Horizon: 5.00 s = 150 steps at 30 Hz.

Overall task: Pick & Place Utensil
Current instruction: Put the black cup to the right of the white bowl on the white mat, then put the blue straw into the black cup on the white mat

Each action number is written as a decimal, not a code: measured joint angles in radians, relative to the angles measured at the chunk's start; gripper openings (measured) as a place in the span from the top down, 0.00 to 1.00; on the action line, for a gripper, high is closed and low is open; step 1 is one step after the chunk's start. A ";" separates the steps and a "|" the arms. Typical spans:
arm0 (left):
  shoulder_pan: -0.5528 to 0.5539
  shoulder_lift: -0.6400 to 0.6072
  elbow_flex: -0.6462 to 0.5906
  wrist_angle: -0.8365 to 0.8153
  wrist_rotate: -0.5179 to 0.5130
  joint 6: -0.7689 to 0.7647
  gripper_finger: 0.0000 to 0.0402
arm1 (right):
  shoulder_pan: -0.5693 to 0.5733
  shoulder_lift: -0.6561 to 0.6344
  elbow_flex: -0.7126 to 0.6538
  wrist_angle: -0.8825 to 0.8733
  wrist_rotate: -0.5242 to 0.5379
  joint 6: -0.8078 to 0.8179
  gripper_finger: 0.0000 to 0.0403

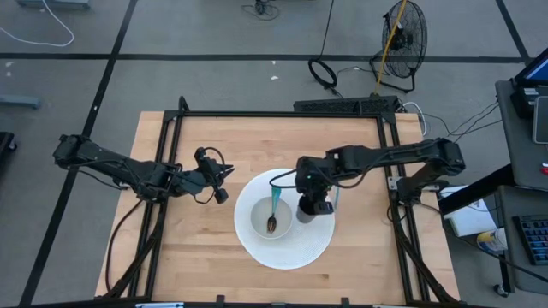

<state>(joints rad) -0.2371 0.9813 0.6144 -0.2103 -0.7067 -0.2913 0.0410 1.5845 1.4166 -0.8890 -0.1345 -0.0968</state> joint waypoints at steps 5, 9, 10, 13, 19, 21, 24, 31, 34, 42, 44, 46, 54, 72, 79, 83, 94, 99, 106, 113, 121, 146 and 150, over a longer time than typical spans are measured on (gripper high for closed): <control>-0.001 0.000 0.000 -0.004 0.006 -0.002 0.87 | -0.001 0.049 -0.001 -0.013 0.000 -0.012 0.99; -0.001 0.000 0.000 -0.003 0.018 -0.002 0.87 | -0.001 0.067 0.000 -0.006 0.000 -0.016 0.99; -0.001 0.000 0.000 -0.004 0.018 -0.002 0.87 | -0.001 0.068 0.000 -0.005 0.001 -0.017 0.99; -0.001 0.000 -0.001 -0.002 0.021 -0.003 0.87 | -0.001 0.067 0.000 -0.004 0.001 -0.017 0.99; -0.001 0.000 -0.058 0.063 0.022 -0.007 0.87 | -0.002 0.067 0.000 -0.002 0.001 -0.010 0.99; -0.001 0.000 -0.083 0.092 0.022 -0.010 0.87 | -0.002 0.067 0.000 -0.003 0.002 -0.010 0.99; -0.001 0.000 -0.115 0.143 0.022 -0.011 0.87 | -0.002 0.067 0.000 -0.002 0.002 -0.010 0.99; -0.001 0.000 -0.122 0.172 0.026 -0.006 0.87 | -0.002 0.067 -0.015 0.020 0.002 0.006 0.99; -0.001 0.000 -0.122 0.191 0.029 0.009 0.87 | -0.002 0.067 -0.043 0.031 0.002 0.011 0.99; -0.001 0.000 -0.122 0.215 0.034 0.028 0.87 | -0.002 0.066 -0.066 0.050 0.001 0.025 0.99; -0.001 0.000 -0.122 0.216 0.034 0.027 0.87 | -0.002 0.066 -0.066 0.053 0.001 0.027 0.99; -0.001 0.000 -0.122 0.216 0.035 0.027 0.87 | -0.002 0.066 -0.066 0.054 0.002 0.033 0.99; -0.001 0.000 -0.122 0.216 0.035 0.027 0.87 | -0.002 0.066 -0.067 0.054 0.002 0.034 0.95; -0.001 0.000 -0.122 0.215 0.034 0.026 0.87 | 0.006 0.024 -0.068 0.065 -0.001 0.061 0.72; -0.001 0.000 -0.122 0.215 0.034 0.026 0.87 | 0.007 -0.009 -0.067 0.090 0.001 0.063 0.65; -0.001 0.000 -0.122 0.215 0.034 0.024 0.87 | 0.007 -0.030 -0.066 0.100 0.002 0.069 0.62; -0.001 0.000 -0.122 0.222 0.034 0.025 0.87 | 0.007 -0.111 -0.068 0.079 0.006 0.078 0.57; -0.001 0.000 -0.122 0.222 0.029 0.026 0.87 | 0.007 -0.178 -0.068 0.035 0.018 0.113 0.58; 0.001 0.000 -0.122 0.224 0.028 0.027 0.87 | 0.006 -0.326 -0.068 -0.110 0.237 0.247 0.60; 0.001 0.000 -0.122 0.223 0.027 0.026 0.87 | 0.006 -0.449 -0.095 -0.171 0.458 0.477 0.60; 0.001 0.000 -0.122 0.223 0.049 0.016 0.87 | 0.006 -0.528 -0.317 -0.069 0.473 0.549 0.60; 0.001 0.000 -0.122 0.222 0.053 0.024 0.87 | -0.567 -0.429 -0.652 0.235 0.373 0.788 0.50; 0.001 0.000 -0.122 0.222 0.053 0.024 0.87 | -0.585 -0.342 -0.653 0.264 0.341 0.792 0.51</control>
<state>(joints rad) -0.2359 0.9813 0.4919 0.0119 -0.6533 -0.2672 -0.5442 1.2423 0.7637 -0.6254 0.2063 0.6952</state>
